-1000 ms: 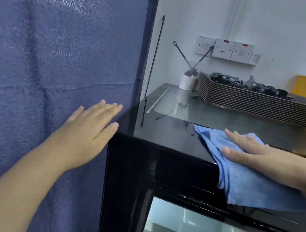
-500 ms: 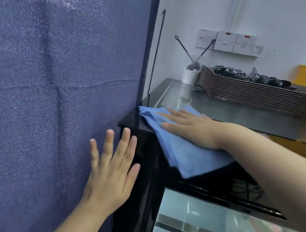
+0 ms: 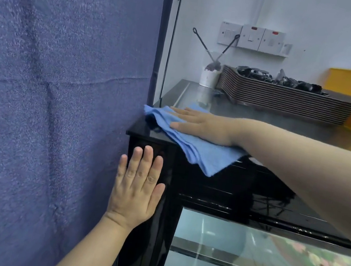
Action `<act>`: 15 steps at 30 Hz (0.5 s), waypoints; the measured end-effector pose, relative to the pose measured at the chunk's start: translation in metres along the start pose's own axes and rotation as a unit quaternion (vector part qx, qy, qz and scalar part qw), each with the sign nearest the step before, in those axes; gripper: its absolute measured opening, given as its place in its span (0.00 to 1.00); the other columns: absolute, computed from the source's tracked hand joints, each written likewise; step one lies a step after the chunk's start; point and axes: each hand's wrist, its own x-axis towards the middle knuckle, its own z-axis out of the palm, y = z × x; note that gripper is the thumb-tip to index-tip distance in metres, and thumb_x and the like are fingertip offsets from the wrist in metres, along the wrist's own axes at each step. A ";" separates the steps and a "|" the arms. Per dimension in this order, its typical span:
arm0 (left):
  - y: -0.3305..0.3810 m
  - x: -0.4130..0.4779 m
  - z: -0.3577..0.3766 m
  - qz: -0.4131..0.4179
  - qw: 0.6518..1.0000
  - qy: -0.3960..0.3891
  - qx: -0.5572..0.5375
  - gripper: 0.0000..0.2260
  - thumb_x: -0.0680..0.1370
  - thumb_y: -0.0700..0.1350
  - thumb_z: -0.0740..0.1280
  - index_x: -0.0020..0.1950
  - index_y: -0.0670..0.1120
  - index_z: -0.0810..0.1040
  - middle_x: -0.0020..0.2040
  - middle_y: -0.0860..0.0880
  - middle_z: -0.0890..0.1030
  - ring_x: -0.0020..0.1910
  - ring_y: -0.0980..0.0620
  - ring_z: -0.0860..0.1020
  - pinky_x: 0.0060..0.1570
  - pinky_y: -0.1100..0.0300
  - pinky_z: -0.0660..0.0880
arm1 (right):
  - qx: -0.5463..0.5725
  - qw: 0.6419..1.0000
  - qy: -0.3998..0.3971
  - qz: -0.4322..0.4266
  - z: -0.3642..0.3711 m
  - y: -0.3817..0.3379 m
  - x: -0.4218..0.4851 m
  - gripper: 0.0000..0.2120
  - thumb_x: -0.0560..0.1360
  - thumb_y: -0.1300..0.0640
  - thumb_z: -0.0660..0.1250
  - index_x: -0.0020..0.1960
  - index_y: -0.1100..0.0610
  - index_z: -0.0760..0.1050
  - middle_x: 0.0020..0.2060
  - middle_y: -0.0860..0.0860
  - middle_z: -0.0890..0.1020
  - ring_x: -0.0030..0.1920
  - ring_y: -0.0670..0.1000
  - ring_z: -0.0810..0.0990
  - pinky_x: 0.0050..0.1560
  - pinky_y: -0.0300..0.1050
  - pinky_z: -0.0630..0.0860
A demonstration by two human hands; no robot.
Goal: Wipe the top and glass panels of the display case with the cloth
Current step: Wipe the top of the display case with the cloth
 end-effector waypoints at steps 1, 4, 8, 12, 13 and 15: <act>0.000 0.001 0.000 0.003 1.000 0.004 0.002 0.25 0.83 0.50 0.45 0.77 0.44 0.41 0.78 0.46 0.39 0.77 0.47 0.40 0.75 0.49 0.40 | 0.007 1.000 -0.004 -0.010 0.000 0.016 -0.016 0.29 0.79 0.35 0.49 0.76 0.40 0.46 0.76 0.36 0.48 0.75 0.40 0.43 0.71 0.41 0.35; 0.001 0.000 -0.001 0.001 1.000 -0.003 0.005 0.25 0.83 0.50 0.45 0.77 0.44 0.41 0.78 0.46 0.39 0.77 0.47 0.40 0.75 0.49 0.40 | 0.022 0.998 0.002 0.064 -0.008 0.054 -0.053 0.28 0.77 0.33 0.49 0.75 0.35 0.47 0.74 0.32 0.49 0.74 0.36 0.45 0.76 0.51 0.40; 0.002 0.002 -0.002 -0.004 1.000 -0.012 0.016 0.25 0.83 0.50 0.45 0.77 0.44 0.41 0.78 0.46 0.38 0.77 0.47 0.40 0.75 0.49 0.39 | -0.060 0.986 0.007 0.157 -0.015 0.045 -0.017 0.27 0.79 0.36 0.43 0.76 0.39 0.44 0.77 0.41 0.47 0.77 0.48 0.45 0.74 0.59 0.40; 0.004 0.012 -0.017 -0.027 0.999 -0.014 -0.029 0.24 0.82 0.50 0.47 0.78 0.47 0.49 0.79 0.51 0.46 0.77 0.51 0.46 0.75 0.50 0.44 | -0.061 0.990 -0.002 0.129 -0.003 0.022 0.003 0.29 0.78 0.33 0.43 0.76 0.40 0.43 0.78 0.45 0.46 0.77 0.52 0.43 0.74 0.57 0.38; 0.006 0.021 -0.024 -0.045 0.998 -0.006 -0.049 0.24 0.82 0.50 0.48 0.77 0.48 0.53 0.78 0.53 0.50 0.77 0.52 0.49 0.75 0.50 0.46 | -0.042 0.992 0.003 0.118 -0.001 0.027 -0.010 0.29 0.77 0.32 0.43 0.76 0.38 0.43 0.77 0.43 0.45 0.77 0.49 0.42 0.74 0.58 0.38; 0.011 0.047 -0.040 -0.077 0.994 0.007 -0.072 0.22 0.81 0.50 0.48 0.74 0.46 0.61 0.75 0.51 0.60 0.75 0.52 0.55 0.74 0.51 0.49 | -0.024 0.995 0.015 0.100 0.000 0.043 -0.048 0.28 0.76 0.32 0.44 0.75 0.35 0.44 0.76 0.38 0.45 0.76 0.44 0.42 0.75 0.57 0.38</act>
